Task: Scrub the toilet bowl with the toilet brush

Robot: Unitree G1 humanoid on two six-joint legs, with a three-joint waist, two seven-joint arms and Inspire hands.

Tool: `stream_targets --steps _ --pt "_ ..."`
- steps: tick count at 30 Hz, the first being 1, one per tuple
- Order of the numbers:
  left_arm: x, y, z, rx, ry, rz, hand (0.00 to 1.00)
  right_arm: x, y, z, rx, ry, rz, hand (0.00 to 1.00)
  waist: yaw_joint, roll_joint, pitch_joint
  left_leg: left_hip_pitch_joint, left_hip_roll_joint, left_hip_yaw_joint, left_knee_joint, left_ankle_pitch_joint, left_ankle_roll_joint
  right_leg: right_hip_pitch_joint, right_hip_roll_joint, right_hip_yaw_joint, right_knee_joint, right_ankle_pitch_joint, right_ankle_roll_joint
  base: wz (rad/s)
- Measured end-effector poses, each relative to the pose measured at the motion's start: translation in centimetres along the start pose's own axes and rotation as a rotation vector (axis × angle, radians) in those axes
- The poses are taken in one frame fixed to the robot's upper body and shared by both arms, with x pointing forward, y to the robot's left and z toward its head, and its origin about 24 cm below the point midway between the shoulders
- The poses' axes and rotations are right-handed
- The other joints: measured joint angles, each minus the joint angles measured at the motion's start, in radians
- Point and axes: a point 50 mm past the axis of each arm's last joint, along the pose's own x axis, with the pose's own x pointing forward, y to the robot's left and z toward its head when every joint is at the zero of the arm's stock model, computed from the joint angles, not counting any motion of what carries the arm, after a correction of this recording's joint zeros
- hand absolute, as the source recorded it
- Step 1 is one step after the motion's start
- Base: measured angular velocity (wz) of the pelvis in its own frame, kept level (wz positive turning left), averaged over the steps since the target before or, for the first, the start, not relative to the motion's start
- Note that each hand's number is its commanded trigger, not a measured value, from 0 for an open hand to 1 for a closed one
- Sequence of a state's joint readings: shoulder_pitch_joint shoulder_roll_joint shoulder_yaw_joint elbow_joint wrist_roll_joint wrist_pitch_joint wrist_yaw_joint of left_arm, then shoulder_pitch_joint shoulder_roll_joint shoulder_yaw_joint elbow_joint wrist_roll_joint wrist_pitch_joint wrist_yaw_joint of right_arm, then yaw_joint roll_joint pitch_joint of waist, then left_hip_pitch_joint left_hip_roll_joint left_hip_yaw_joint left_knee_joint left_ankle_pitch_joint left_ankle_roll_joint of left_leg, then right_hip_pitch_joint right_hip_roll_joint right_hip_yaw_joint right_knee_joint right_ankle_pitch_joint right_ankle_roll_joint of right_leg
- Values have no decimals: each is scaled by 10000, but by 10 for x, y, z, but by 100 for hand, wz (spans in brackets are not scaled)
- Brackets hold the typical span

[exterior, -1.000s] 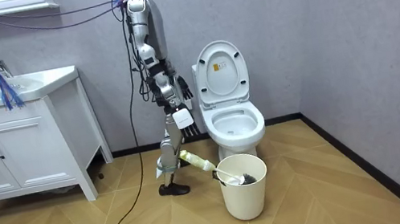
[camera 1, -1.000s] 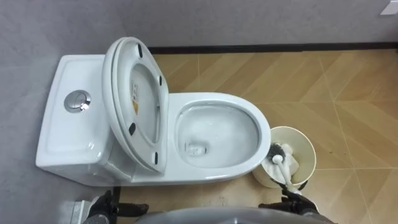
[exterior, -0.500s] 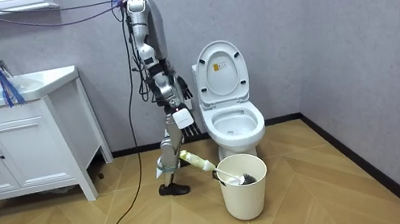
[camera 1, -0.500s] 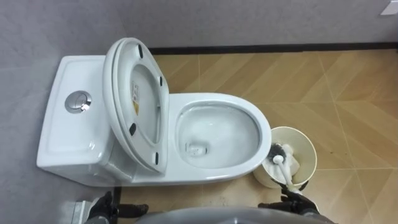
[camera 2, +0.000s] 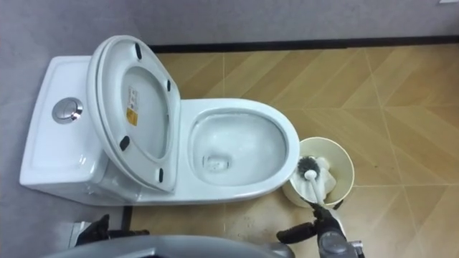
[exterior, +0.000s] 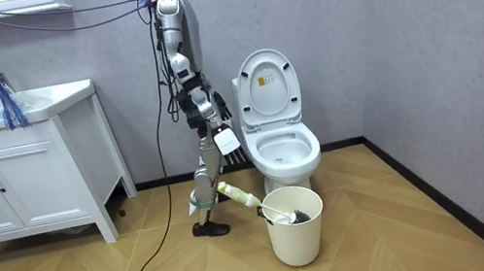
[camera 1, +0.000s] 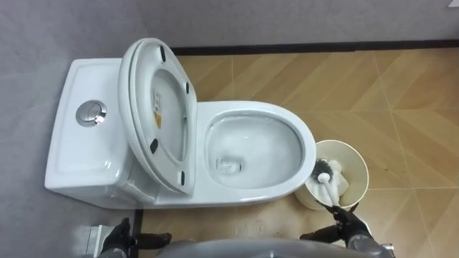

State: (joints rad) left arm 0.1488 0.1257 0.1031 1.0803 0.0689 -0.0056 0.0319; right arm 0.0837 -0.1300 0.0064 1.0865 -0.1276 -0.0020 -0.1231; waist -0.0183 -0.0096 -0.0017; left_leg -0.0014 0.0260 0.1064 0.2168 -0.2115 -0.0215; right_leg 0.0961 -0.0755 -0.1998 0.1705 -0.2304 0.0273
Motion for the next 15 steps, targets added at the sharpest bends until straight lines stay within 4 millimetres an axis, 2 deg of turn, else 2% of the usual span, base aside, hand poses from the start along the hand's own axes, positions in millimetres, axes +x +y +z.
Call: stream_targets --steps 4,6,8,9,15 --pt "2 1 10 24 -248 9 0 3 -8 18 210 -538 -807 0 14 -54 -8 -431 -50 -31 85 47 70 -332 -63 -96 60 28 42 6" --pt "3 1 17 152 -437 -10 0 5 -12 25 206 -720 -1146 0 -34 -82 28 -731 -63 -97 202 63 96 -577 -93 -237 154 44 62 12" --pt "4 0 20 164 -523 -17 0 7 -17 27 126 -623 -1553 0 -26 -84 26 -1005 -73 -175 290 81 127 -780 -98 -300 154 109 75 17" --pt "4 0 24 216 -612 -39 0 8 -22 29 49 -585 -1910 0 -30 -36 50 -1213 -86 -273 406 95 151 -892 -106 -420 156 162 94 20" --pt "7 -3 39 659 -991 -208 0 9 -34 32 -16 -542 -3048 0 -44 93 43 -2164 -151 -379 600 195 242 -1743 -188 -608 294 172 102 7"
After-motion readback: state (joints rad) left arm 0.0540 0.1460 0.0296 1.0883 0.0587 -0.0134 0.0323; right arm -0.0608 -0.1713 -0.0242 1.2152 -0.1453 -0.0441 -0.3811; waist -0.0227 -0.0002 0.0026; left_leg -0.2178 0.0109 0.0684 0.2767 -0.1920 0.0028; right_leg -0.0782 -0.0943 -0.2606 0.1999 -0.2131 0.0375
